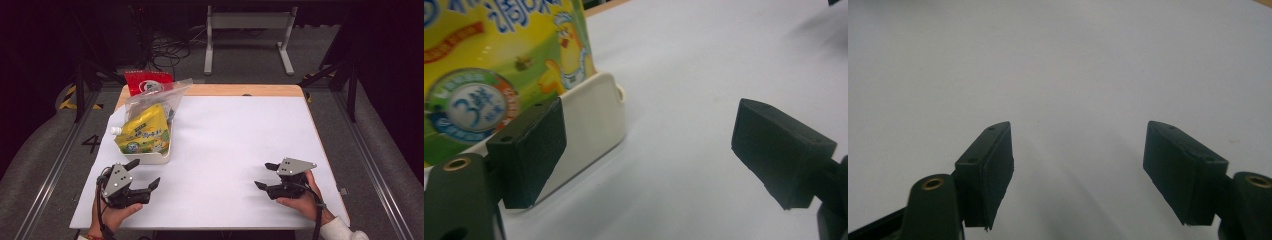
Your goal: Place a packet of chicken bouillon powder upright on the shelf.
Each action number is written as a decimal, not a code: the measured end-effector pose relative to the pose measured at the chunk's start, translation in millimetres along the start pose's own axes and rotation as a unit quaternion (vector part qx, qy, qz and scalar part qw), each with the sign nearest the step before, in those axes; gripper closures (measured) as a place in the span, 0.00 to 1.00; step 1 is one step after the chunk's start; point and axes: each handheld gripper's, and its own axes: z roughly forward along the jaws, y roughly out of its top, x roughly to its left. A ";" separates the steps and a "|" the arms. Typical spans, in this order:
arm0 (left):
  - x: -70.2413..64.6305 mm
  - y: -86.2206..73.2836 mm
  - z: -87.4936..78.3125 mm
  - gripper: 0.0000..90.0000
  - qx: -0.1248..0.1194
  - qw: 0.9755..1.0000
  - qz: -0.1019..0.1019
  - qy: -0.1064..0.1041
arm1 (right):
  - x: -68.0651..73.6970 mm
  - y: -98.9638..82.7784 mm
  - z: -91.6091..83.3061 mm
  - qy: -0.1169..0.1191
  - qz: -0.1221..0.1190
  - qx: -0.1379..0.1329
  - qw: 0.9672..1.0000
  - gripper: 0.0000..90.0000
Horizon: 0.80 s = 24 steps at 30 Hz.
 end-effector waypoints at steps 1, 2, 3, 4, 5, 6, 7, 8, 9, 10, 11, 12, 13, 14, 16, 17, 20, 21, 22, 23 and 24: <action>-2.3 -0.7 4.2 0.16 0.005 1.000 0.003 -0.008 | 0.2 -0.1 -0.6 -0.002 -0.002 0.000 1.000 0.30; -4.6 -0.8 7.4 0.16 0.011 1.000 0.008 -0.008 | 0.3 -0.5 -1.4 -0.008 -0.007 0.002 1.000 0.30; -6.9 -0.8 10.6 0.16 0.018 1.000 0.013 -0.006 | 0.3 -0.8 -2.1 -0.012 -0.010 0.002 1.000 0.29; -9.6 -0.9 13.8 0.16 0.023 1.000 0.017 -0.011 | 0.0 -1.1 -2.8 -0.014 -0.010 0.001 1.000 0.29; -11.7 -0.8 15.9 0.16 0.025 0.999 0.019 -0.016 | -0.5 -1.5 -3.8 -0.018 -0.010 0.001 1.000 0.28; -13.3 -0.5 18.1 0.16 0.028 0.999 0.024 -0.022 | -0.4 -1.8 -4.9 -0.021 -0.009 0.001 1.000 0.28; -15.0 -0.4 19.9 0.16 0.029 0.999 0.024 -0.026 | -0.6 -2.3 -6.0 -0.023 -0.010 -0.001 1.000 0.28; -16.9 -0.1 21.9 0.16 0.033 0.999 0.026 -0.030 | -0.8 -2.8 -6.9 -0.024 -0.011 -0.001 1.000 0.27; -18.5 0.1 24.1 0.15 0.034 0.998 0.026 -0.035 | -1.1 -3.5 -8.0 -0.027 -0.011 -0.001 1.000 0.27; -19.4 0.1 26.1 0.15 0.039 0.998 0.027 -0.041 | -1.4 -4.3 -8.9 -0.028 -0.009 -0.001 1.000 0.27; -20.7 -0.1 28.7 0.15 0.041 0.998 0.028 -0.046 | -1.8 -5.0 -9.8 -0.029 -0.007 -0.002 1.000 0.26; -21.9 -0.2 31.1 0.15 0.046 0.997 0.030 -0.052 | -2.2 -5.7 -10.6 -0.032 -0.007 -0.002 0.999 0.26; -23.3 -0.4 33.8 0.14 0.048 0.997 0.030 -0.057 | -2.3 -6.2 -11.7 -0.036 -0.007 -0.001 0.999 0.25; -25.2 -0.6 37.0 0.14 0.052 0.996 0.033 -0.060 | -2.4 -6.9 -12.7 -0.038 -0.007 -0.002 0.999 0.25; -27.8 -0.8 41.0 0.14 0.057 0.996 0.036 -0.067 | -2.7 -8.5 -14.9 -0.041 -0.004 -0.003 0.999 0.24; -28.8 -0.7 43.0 0.14 0.057 0.995 0.039 -0.071 | -2.8 -8.9 -15.5 -0.043 -0.004 -0.003 0.999 0.24; -31.0 -0.4 47.6 0.13 0.066 0.994 0.046 -0.075 | -2.8 -11.3 -18.4 -0.047 -0.001 -0.004 0.999 0.21; -31.0 -0.7 49.0 0.13 0.067 0.994 0.046 -0.079 | -3.0 -12.3 -19.4 -0.049 -0.001 -0.006 0.999 0.20; -30.6 -1.2 51.7 0.13 0.072 0.993 0.043 -0.084 | -3.0 -13.2 -20.7 -0.052 0.000 -0.008 0.999 0.19; -30.1 -1.3 53.0 0.12 0.074 0.993 0.045 -0.086 | -2.9 -14.8 -22.8 -0.060 0.001 -0.009 0.998 0.18; -30.1 -1.3 53.0 0.12 0.074 0.993 0.045 -0.086 | -3.1 -15.5 -23.7 -0.062 0.000 -0.010 0.998 0.18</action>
